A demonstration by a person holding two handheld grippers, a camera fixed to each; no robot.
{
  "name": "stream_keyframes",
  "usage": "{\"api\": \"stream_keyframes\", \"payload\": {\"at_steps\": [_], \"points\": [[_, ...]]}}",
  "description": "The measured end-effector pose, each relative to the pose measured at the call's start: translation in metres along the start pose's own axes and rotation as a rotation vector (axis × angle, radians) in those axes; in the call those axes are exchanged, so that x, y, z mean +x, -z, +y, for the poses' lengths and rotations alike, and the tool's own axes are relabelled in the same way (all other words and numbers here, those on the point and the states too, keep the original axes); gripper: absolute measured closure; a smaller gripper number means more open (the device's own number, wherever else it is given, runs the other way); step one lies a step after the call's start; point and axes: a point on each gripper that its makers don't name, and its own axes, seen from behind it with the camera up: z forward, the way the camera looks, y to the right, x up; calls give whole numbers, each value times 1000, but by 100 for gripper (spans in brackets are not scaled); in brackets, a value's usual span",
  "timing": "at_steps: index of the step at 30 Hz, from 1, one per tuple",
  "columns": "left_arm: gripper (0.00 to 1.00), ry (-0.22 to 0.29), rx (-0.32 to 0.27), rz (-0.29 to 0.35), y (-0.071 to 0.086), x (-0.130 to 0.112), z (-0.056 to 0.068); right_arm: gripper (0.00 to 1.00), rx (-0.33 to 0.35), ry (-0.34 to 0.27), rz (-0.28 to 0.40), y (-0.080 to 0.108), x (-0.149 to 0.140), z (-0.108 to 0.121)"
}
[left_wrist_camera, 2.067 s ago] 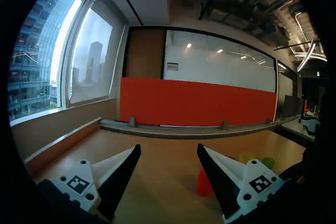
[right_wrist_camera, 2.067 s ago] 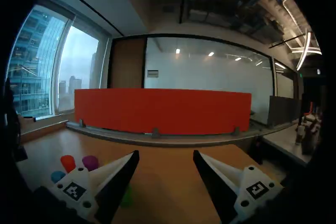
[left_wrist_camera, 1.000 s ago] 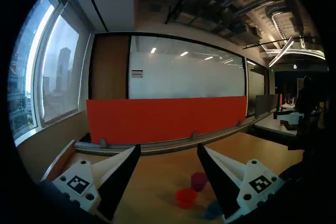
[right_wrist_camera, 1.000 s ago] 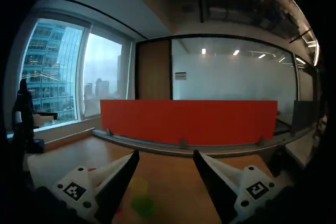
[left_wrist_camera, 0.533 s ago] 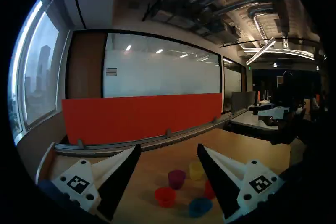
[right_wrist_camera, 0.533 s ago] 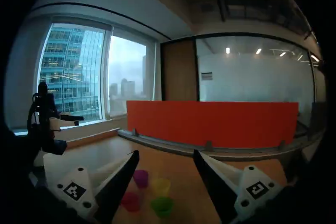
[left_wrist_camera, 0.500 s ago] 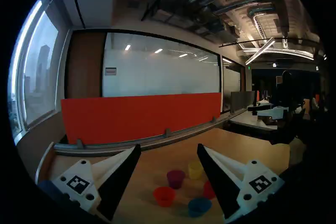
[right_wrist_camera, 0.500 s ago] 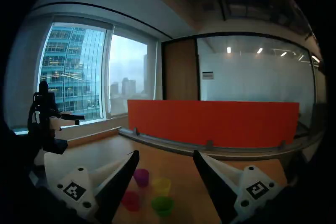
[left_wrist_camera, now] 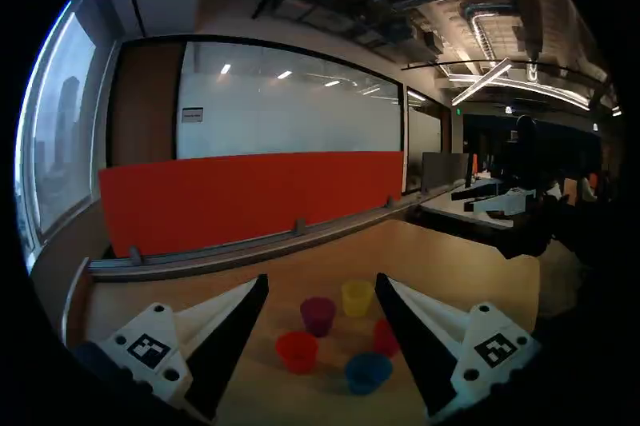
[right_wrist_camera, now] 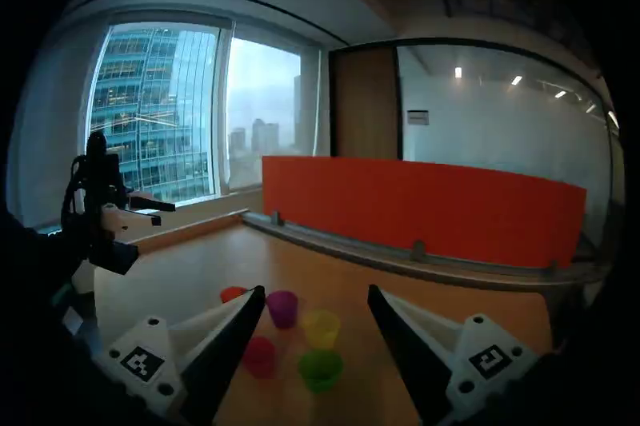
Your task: Pour water
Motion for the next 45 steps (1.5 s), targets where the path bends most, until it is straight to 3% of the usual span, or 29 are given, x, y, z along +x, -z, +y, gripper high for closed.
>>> {"api": "stream_keyframes", "payload": {"at_steps": [21, 36, 45], "points": [[0, -21, -53, -123, -11, -76, 10, 0, 25, 31, -154, -9, -77, 4], [0, -37, -132, -217, -17, -131, 34, 0, 38, 44, -251, -17, -130, 3], [0, -37, -170, -280, -18, -160, 46, 0, 47, 46, -285, -25, -147, 4]]}}
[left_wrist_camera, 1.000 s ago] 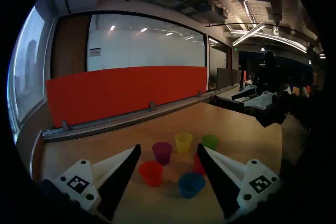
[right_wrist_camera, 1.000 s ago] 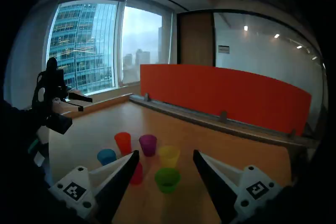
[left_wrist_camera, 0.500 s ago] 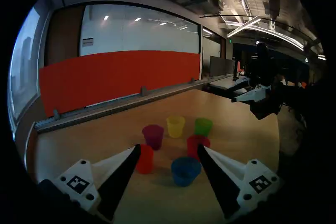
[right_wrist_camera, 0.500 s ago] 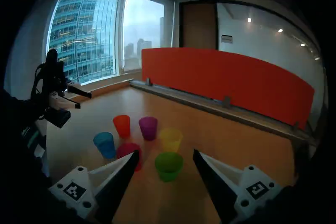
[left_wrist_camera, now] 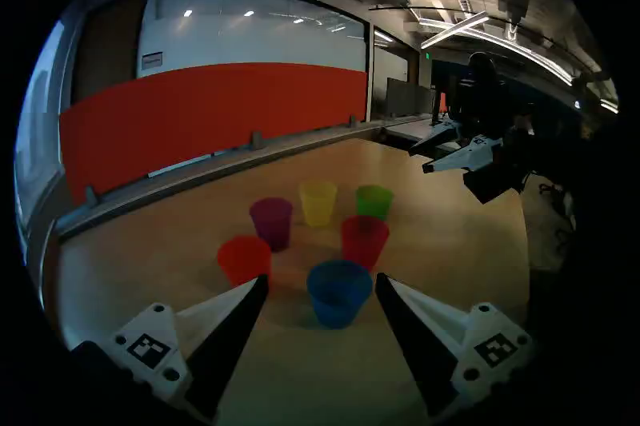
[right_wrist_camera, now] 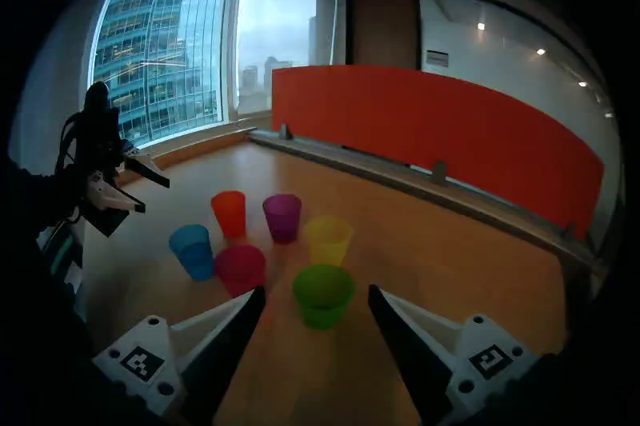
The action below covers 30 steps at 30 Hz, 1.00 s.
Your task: Pour water
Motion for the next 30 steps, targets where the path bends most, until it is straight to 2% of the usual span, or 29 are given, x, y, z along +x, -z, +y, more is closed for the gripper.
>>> {"api": "stream_keyframes", "payload": {"at_steps": [9, 19, 30], "points": [[0, -26, -35, -87, -14, -27, 9, 0, 11, 2, -25, -12, -8, 0], [0, -51, -95, -200, -37, -55, 18, 0, 21, 8, -52, -25, -17, 3], [0, -82, -133, -252, -64, -62, 24, 0, 35, -6, -68, -39, -21, 6]]}}
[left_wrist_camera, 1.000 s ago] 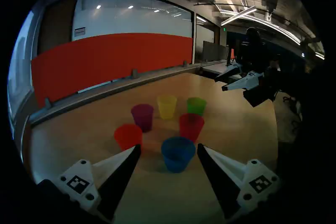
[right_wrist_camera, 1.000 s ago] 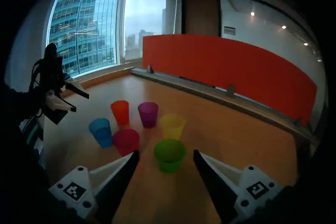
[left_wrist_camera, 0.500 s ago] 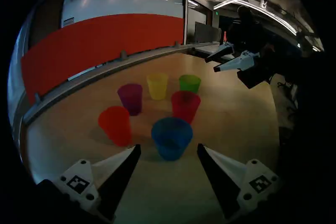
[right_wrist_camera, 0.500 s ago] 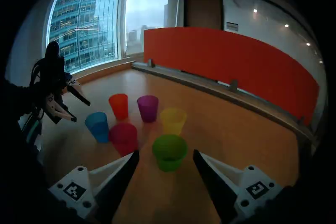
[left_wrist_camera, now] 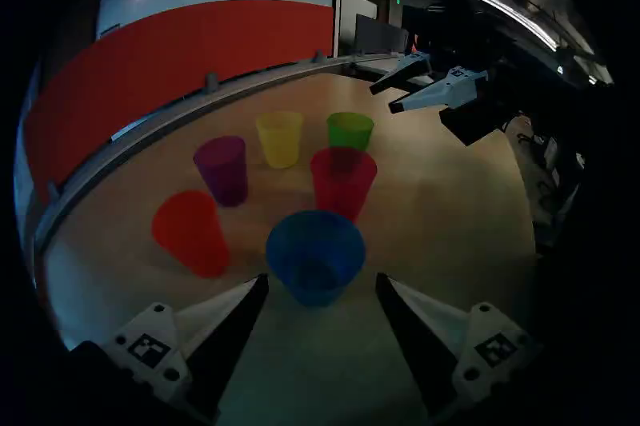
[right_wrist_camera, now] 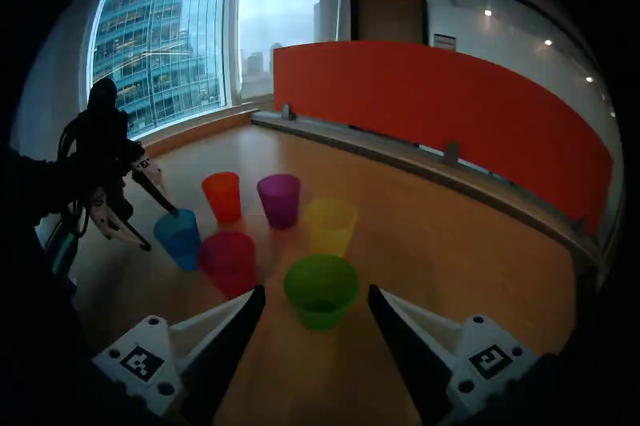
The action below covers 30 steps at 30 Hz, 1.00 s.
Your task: Pour water
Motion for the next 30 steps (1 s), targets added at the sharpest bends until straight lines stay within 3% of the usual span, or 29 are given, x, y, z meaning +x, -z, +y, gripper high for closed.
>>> {"api": "stream_keyframes", "payload": {"at_steps": [15, 27, 30], "points": [[0, -6, -22, -9, -28, 9, -1, 0, 4, -2, -16, -8, -4, 7], [0, -18, -20, -8, -36, 12, -4, 0, 1, -6, -22, -12, -6, 13], [6, -15, -18, -10, -38, 12, -5, 0, 1, -9, -23, -12, -6, 14]]}}
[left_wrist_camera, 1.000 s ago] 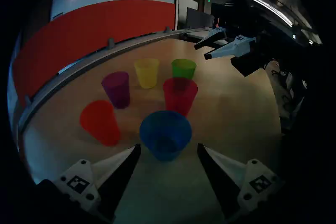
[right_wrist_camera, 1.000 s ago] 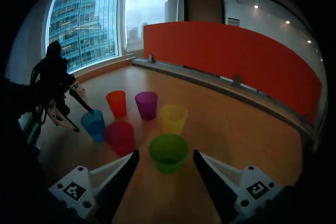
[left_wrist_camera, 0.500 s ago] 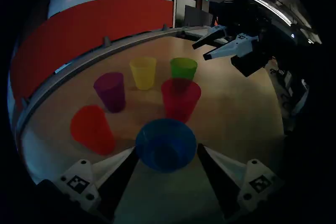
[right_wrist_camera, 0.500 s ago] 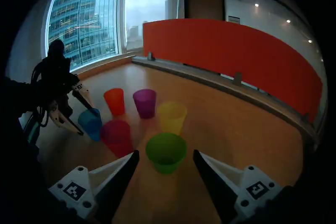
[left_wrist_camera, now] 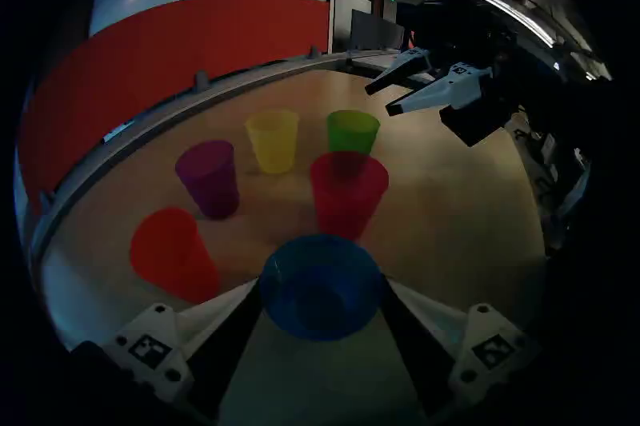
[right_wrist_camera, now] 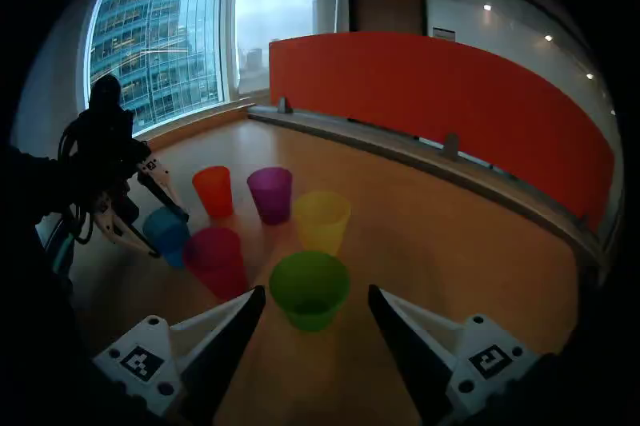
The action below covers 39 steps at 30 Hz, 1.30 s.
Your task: Pour water
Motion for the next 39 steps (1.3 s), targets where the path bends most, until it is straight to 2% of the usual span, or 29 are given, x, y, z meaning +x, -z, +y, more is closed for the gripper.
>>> {"api": "stream_keyframes", "payload": {"at_steps": [1, 5, 18, 27, 39], "points": [[9, 0, 2, -2, 0, 0, 0, 0, 0, -1, 0, 0, 0, 0], [12, 0, 6, -7, -1, -1, -1, 0, 1, -4, -2, -1, -2, 0], [12, 7, 24, -2, 1, 0, -7, 0, 8, -3, -34, -8, -17, -2], [12, 13, 52, 33, 10, 9, -15, 0, 15, 6, -66, -27, -30, -4], [12, 32, 87, 101, 32, 27, -24, 0, 7, 13, -96, -55, -35, -5]]}}
